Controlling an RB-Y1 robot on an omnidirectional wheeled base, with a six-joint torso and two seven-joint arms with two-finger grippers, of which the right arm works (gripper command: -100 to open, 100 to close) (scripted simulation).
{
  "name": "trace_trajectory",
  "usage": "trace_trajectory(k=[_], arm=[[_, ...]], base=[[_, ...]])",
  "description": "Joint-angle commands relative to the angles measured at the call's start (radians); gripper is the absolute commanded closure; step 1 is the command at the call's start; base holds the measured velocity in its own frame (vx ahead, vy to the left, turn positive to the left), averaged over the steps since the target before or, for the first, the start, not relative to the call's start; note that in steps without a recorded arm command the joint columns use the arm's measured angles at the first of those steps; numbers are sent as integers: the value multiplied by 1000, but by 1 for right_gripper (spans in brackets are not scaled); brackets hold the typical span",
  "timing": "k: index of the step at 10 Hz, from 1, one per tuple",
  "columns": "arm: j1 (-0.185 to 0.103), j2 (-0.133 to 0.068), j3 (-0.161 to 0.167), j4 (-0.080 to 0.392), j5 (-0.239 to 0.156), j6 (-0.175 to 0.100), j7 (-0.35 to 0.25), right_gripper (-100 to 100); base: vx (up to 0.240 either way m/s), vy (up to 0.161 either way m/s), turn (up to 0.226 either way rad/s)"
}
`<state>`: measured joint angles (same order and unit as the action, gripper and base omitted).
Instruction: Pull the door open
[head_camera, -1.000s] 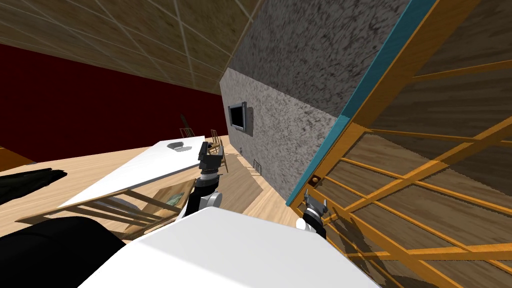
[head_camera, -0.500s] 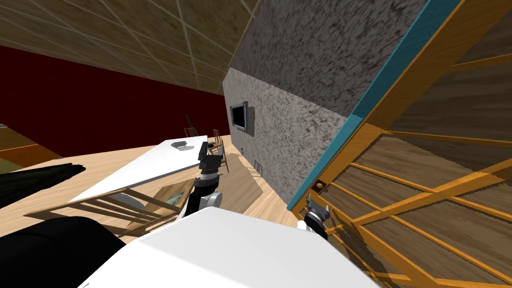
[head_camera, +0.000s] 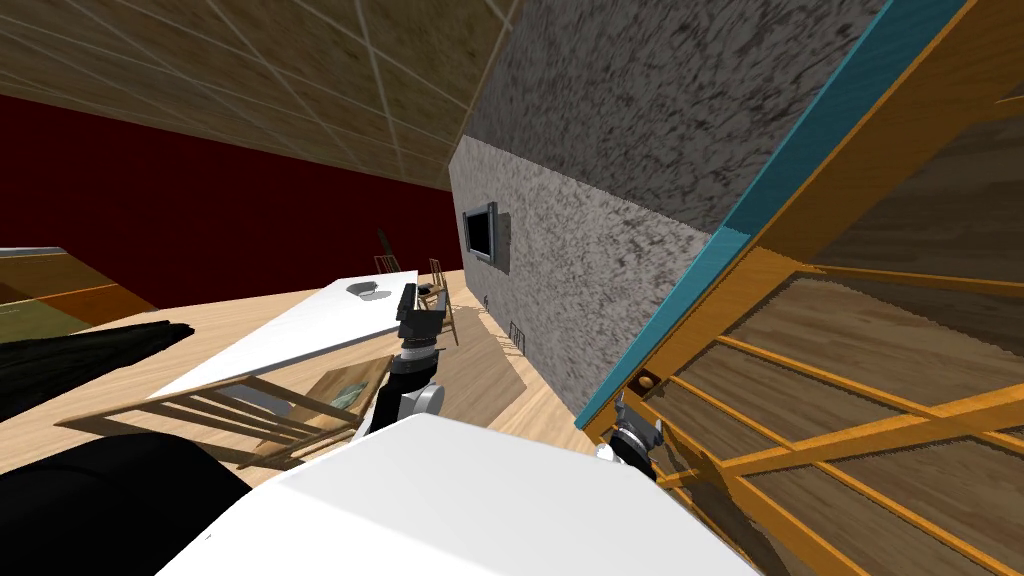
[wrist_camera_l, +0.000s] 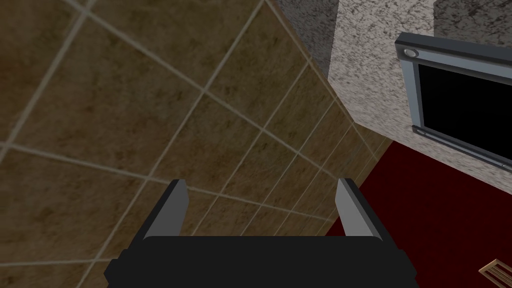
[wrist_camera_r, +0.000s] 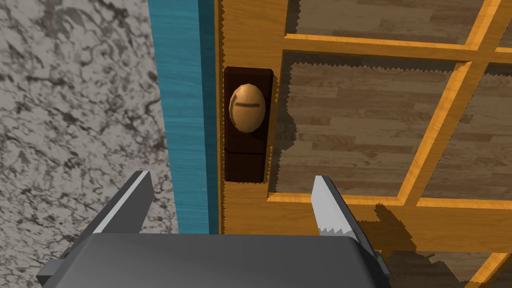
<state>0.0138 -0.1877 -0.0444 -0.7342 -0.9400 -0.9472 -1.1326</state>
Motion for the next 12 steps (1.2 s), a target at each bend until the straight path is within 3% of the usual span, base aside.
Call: trace_trajectory(k=[1, 12], arm=[[16, -18, 9, 8, 4, -6, -32, -100], [111, -129, 62, 55, 25, -44, -225, -100]], base=[[124, 2, -40], [117, -7, -26]])
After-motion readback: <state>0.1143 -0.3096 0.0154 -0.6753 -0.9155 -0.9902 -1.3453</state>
